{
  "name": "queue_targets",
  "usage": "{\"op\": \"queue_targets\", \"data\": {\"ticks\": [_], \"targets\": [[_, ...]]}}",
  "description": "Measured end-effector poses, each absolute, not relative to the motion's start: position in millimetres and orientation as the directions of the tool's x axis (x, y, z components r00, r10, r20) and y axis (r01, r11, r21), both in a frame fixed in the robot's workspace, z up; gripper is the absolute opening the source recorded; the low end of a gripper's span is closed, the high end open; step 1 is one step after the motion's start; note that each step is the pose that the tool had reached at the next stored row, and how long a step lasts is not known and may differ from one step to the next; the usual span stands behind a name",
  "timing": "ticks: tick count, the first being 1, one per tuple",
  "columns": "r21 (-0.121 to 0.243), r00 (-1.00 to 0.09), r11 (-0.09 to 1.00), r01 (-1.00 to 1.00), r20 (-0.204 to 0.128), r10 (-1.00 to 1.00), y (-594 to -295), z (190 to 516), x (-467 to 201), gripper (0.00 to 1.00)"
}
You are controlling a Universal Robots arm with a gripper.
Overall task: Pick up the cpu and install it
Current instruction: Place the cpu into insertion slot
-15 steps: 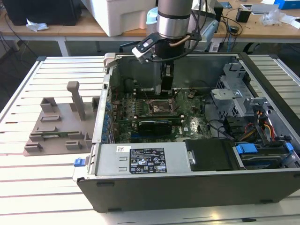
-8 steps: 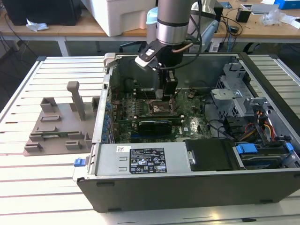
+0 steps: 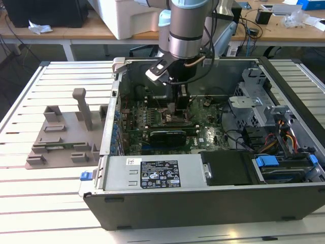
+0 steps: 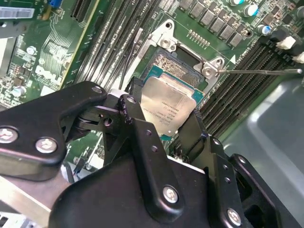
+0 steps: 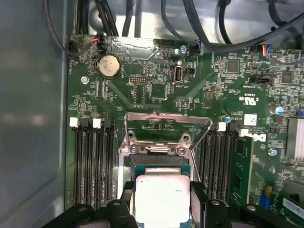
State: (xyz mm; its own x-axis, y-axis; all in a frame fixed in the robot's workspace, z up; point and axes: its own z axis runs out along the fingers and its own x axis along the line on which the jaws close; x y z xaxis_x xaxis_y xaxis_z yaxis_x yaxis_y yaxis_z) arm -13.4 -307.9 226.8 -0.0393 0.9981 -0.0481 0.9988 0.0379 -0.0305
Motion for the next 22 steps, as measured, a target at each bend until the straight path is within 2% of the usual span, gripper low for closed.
{"op": "queue_targets", "data": {"ticks": [7, 22], "targets": [[-0.03, -0.012, 0.011, 0.999, -0.048, 0.999, -311, 210, -17, 0.55], [-0.03, -0.009, 0.007, 1.0, -0.048, 0.999, -307, 200, -17, 0.55]]}}
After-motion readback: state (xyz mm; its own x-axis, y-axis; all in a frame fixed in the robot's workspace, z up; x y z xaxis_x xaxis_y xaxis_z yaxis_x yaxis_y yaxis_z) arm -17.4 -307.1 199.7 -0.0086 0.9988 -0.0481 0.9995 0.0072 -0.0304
